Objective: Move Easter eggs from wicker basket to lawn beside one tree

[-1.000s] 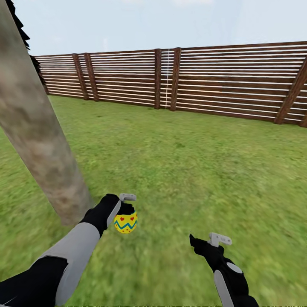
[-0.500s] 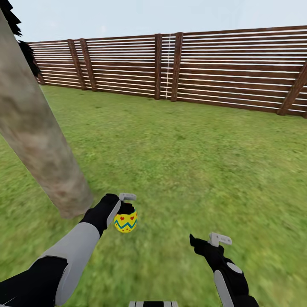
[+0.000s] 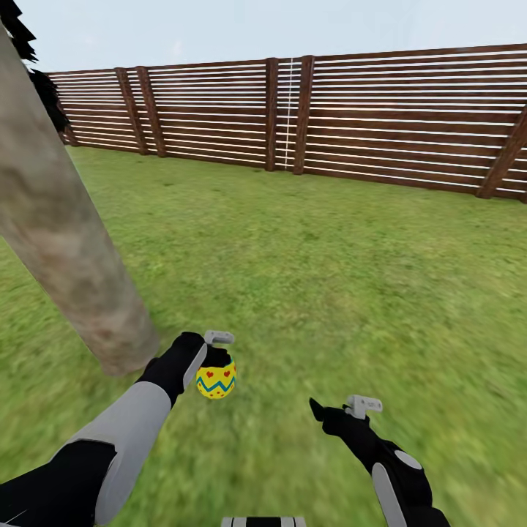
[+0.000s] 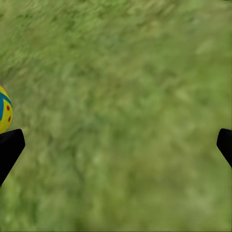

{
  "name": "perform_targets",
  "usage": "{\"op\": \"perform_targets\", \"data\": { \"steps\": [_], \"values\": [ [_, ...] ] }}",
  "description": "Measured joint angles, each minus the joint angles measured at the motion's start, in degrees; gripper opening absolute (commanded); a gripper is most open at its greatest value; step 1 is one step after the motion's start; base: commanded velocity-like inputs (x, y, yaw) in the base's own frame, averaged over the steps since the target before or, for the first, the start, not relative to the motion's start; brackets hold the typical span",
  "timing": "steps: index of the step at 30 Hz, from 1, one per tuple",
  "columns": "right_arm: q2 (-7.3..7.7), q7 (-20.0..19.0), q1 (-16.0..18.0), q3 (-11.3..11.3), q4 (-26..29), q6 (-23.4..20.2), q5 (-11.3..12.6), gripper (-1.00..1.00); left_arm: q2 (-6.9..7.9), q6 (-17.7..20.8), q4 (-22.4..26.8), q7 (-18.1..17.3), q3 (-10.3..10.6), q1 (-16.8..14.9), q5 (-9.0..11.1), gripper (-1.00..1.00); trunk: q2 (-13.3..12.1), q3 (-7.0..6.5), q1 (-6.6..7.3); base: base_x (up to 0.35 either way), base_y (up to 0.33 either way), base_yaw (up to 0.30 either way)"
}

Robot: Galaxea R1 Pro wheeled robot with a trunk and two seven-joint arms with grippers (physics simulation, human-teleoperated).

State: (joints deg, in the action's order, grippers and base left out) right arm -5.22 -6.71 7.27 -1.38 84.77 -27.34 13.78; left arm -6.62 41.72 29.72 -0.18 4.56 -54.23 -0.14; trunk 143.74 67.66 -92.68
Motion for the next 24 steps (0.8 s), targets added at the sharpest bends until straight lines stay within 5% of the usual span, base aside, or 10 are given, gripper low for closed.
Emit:
{"op": "perform_targets", "data": {
  "steps": [19, 24],
  "values": [
    [0.0, -0.07, 0.0, -0.05, -0.15, 0.0, 0.0, 1.0, 0.0, -0.06, 0.08, 0.06, 0.0, 0.02, 0.01, -1.0, 0.0, 0.0, -0.01, 0.035, 0.006, 0.0],
    [0.0, -0.08, 0.0, -0.05, -0.19, 0.0, 0.0, 1.0, 0.0, -0.08, 0.09, 0.08, 0.0, 0.02, 0.02, -1.0, 0.06, 1.1, -0.15, 0.0, 0.0, 0.0]
  ]
}}
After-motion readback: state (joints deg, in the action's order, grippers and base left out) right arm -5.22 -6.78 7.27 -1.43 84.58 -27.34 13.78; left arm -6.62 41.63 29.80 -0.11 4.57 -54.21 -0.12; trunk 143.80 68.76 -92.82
